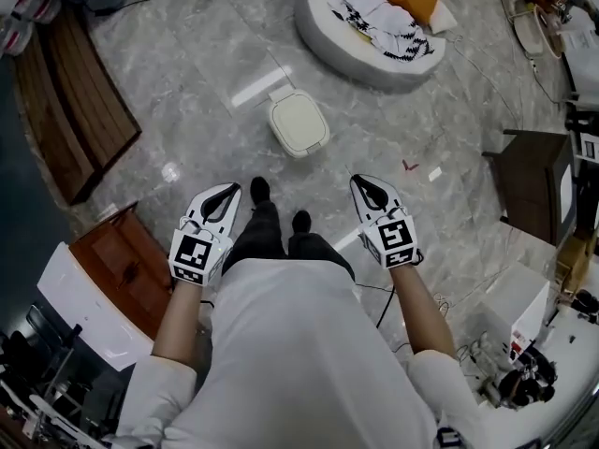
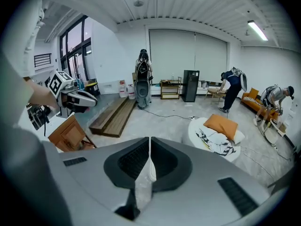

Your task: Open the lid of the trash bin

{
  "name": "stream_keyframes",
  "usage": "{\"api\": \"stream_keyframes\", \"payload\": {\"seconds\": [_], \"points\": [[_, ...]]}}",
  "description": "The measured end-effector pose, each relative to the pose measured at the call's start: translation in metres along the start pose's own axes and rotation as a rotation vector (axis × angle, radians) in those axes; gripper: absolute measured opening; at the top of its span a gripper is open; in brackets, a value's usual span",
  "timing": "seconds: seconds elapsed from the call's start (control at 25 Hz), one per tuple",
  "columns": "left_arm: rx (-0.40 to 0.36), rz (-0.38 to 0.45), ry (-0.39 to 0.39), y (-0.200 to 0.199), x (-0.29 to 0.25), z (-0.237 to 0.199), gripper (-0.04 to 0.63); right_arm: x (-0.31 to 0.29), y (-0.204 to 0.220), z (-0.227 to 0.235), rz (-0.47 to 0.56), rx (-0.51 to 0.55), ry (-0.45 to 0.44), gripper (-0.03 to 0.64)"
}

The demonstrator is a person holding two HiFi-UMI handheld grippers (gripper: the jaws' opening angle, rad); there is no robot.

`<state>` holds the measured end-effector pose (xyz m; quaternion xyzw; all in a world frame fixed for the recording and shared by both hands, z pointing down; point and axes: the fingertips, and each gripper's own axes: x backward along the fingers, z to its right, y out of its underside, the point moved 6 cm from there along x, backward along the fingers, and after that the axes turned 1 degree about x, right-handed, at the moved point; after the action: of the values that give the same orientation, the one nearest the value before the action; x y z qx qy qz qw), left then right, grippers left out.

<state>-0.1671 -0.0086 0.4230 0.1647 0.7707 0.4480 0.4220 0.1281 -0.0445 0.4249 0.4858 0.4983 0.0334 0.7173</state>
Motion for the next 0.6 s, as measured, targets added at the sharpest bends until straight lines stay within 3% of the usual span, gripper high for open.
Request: {"api": "stream_keyframes", "payload": {"seconds": [0.32,0.6], "points": [[0.011,-0.055,0.084,0.014,-0.031,-0.024,0.021,-0.035,0.005,-0.004,-0.058,-0.043,-0.002,0.035],[0.056,-0.092,0.096,0.028,-0.05,-0.032,0.021,-0.06,0.014,-0.001,-0.117,-0.094,-0.028,0.034]]}}
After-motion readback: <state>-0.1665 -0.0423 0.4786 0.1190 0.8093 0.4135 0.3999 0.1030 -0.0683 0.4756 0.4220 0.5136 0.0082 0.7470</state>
